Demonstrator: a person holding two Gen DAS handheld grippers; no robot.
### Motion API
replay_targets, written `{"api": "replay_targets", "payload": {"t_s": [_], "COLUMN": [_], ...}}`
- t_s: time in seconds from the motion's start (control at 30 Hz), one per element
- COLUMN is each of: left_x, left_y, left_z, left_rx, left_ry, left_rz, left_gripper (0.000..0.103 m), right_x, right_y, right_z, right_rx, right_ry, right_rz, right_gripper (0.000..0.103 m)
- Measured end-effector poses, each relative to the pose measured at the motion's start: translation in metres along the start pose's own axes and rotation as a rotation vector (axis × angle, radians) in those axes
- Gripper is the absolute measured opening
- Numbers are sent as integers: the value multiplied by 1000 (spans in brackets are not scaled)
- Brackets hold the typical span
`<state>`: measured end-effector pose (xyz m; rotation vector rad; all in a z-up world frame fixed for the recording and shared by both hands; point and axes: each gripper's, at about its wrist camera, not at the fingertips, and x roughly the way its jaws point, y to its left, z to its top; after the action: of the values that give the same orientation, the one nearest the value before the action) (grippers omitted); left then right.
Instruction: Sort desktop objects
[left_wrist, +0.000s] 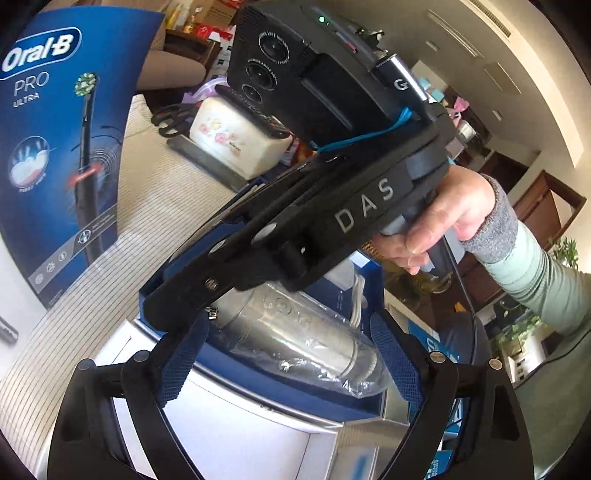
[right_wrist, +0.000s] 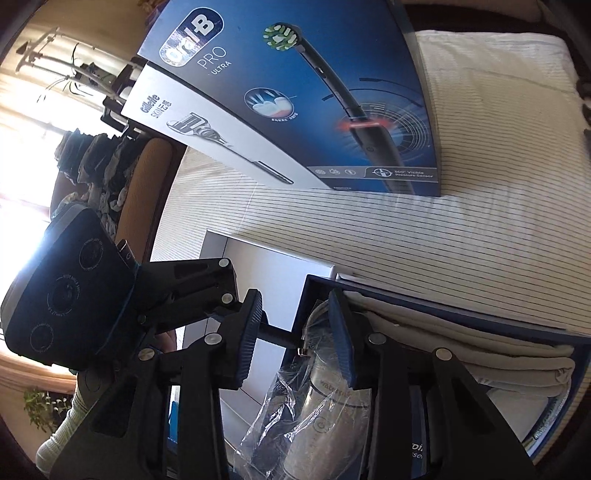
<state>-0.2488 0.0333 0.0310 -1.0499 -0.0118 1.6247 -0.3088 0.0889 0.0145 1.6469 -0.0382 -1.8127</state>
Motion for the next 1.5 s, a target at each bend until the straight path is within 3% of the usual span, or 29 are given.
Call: {"api": "replay_targets", "payload": {"t_s": [0.27,0.4,0.53,0.7,1.0,1.17,1.5], "left_x": [8,6,-5,-23,-32,-48,-82], "left_y": [-26,-42,-47,-50,-59,-77,-131], "left_z": [-14,-27,-38,-45,-43,-42,-58], "left_rx": [2,9,-1,-18,-14,-1,23], "left_ry": [-17,-31,-64,-111,-147,-191,-183], "left_rz": [78,102,117,116,128,154,308], "left_gripper": [91,91,91,91,91,92,93], "right_x": [4,6,2,8,19,-12,-73], "right_y": [4,14,34,49,56,76,97], "right_z": [-2,0,-4,-13,-15,-34,-99], "right_rx": [14,-5,-72,-88,-119,-179,-205], "right_ry": [-5,15,11,30,62,-74,-260], "right_rz": [-4,-56,-109,-107,-227,-294,-463], "right_gripper": [40,42,55,56,56,56,61]}}
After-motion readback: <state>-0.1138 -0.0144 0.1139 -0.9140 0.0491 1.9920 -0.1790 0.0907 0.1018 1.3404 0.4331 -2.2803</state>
